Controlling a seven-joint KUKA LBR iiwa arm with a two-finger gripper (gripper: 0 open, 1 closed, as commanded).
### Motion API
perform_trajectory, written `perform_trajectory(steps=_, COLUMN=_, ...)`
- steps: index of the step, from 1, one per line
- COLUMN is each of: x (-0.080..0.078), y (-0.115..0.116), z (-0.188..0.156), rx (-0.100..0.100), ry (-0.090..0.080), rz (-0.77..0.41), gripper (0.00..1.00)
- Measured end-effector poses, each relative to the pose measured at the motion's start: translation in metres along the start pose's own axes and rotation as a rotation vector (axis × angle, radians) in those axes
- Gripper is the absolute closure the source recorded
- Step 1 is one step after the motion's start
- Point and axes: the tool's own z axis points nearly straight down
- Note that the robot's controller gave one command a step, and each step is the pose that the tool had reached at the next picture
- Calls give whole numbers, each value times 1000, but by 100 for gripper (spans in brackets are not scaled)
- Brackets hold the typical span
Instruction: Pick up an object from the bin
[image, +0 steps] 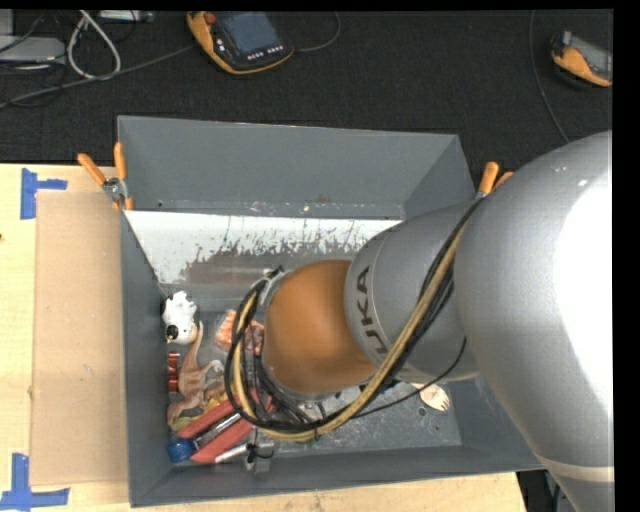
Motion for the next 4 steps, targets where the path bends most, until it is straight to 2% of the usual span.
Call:
perform_trajectory(steps=1, x=-11, y=-51, z=23, rx=1, ry=2, rz=204, gripper=100)
perform_trajectory(steps=3, x=-11, y=-51, z=23, rx=1, ry=2, rz=206, gripper=100)
perform_trajectory(steps=4, x=-5, y=-53, z=-31, rx=5, ry=15, rz=203, gripper=100)
